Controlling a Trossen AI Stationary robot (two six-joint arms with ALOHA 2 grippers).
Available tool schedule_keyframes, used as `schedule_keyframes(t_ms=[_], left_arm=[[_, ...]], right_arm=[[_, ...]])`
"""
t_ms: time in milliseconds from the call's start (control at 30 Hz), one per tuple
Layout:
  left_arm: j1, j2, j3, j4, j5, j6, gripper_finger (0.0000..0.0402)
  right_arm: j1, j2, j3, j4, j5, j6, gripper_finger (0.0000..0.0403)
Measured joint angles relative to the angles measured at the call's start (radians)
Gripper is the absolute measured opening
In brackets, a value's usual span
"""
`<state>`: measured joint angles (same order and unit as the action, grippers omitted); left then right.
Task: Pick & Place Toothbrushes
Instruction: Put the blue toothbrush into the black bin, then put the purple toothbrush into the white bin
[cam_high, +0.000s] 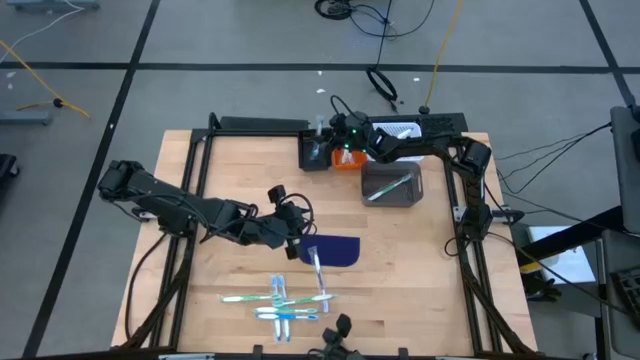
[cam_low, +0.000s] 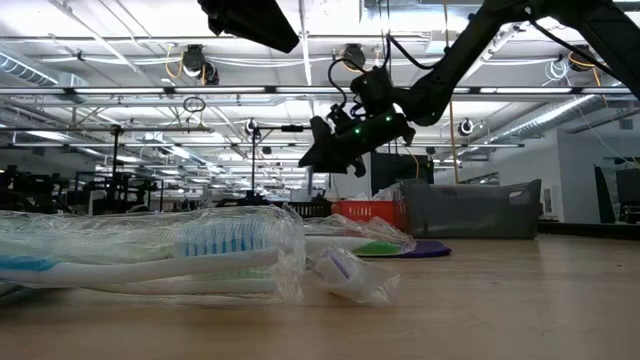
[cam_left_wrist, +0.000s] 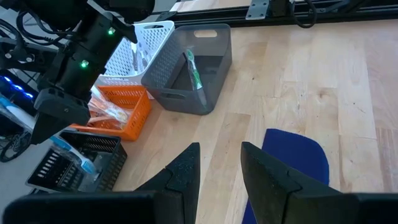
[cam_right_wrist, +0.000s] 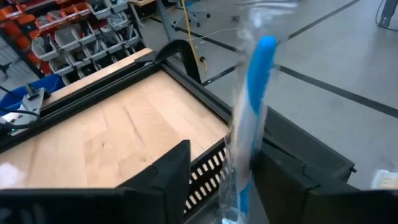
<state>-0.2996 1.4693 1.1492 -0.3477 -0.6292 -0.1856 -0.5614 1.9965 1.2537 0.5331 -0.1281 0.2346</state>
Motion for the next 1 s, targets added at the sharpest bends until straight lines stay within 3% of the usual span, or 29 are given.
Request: schedule_keyframes(t_ms=[267, 567, 733, 1000], left_arm=[[0.000, 0.000, 0.000, 0.000, 0.000, 0.004, 0.0118], [0.012, 0.000, 0.000, 0.000, 0.000, 0.007, 0.0118], [0.027, 0.000, 0.000, 0.000, 0.000, 0.002, 0.0118], [0.031, 0.000, 0.000, -0.004, 0.001, -0.001, 0.0118]], right_arm=[[-0.023, 0.000, 0.000, -0.008, 0.073, -0.019, 0.0188], [-0.020, 0.000, -0.001, -0.030, -0.009, -0.012, 0.0183], [-0.014, 0.003, -0.002, -0.093, 0.102, -0.040, 0.0185], [-0.011, 0.040, -0.002, -0.066, 0.075, -0.011, 0.0183]])
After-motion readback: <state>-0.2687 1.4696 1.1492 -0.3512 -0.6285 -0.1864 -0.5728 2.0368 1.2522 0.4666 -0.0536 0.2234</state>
